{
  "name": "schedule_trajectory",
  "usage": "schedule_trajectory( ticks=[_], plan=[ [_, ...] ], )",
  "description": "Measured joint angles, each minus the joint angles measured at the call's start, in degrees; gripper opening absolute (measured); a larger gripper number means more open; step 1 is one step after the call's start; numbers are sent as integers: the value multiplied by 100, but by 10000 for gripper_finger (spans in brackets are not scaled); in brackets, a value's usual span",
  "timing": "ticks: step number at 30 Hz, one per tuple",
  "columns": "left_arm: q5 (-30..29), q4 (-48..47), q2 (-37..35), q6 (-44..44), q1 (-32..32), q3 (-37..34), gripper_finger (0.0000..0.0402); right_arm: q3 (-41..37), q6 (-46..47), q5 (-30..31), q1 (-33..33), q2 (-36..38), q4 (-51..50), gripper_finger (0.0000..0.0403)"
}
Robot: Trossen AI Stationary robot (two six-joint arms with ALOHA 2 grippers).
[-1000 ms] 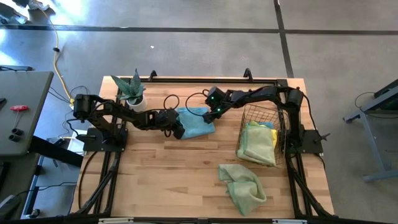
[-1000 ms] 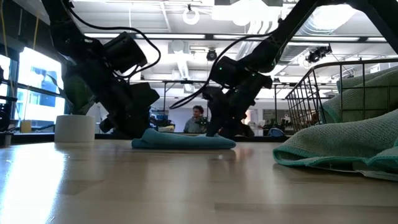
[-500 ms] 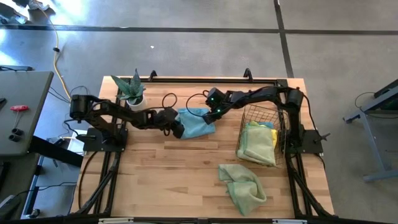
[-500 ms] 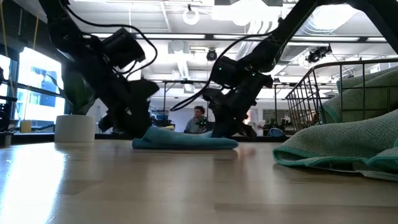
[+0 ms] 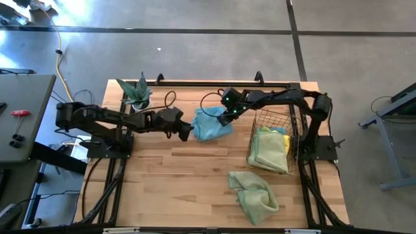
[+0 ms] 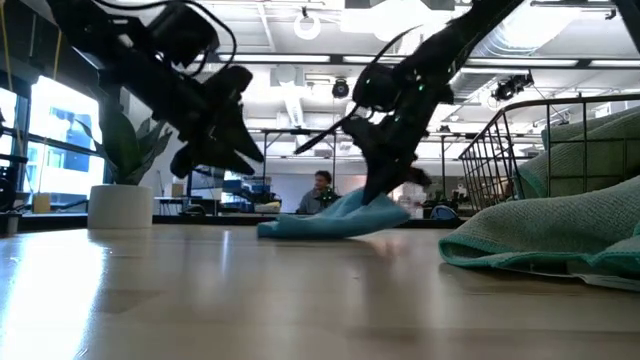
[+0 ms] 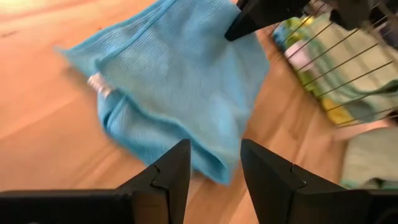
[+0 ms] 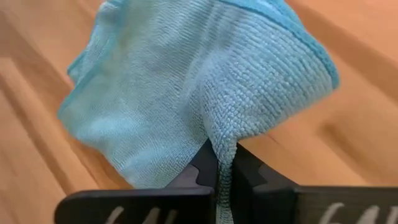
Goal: Fold microfiber towels
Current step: Stack the folded blue microfiber cloth into the wire basket
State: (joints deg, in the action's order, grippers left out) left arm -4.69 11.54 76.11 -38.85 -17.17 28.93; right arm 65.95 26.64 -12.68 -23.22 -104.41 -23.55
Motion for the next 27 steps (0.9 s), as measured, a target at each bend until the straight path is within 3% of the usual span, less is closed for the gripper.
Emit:
schedule_trajectory(
  ticks=[7,16,27],
  plan=[
    [0,-16,-408,181,55,2,133,4,-145,617,-123,722,-756,0],
    [0,-25,-419,292,234,4,133,9,-272,1393,-496,1748,-1658,0],
    [-22,-63,-419,290,271,4,133,9,-272,2027,-1170,2699,-2080,0]
  ],
)
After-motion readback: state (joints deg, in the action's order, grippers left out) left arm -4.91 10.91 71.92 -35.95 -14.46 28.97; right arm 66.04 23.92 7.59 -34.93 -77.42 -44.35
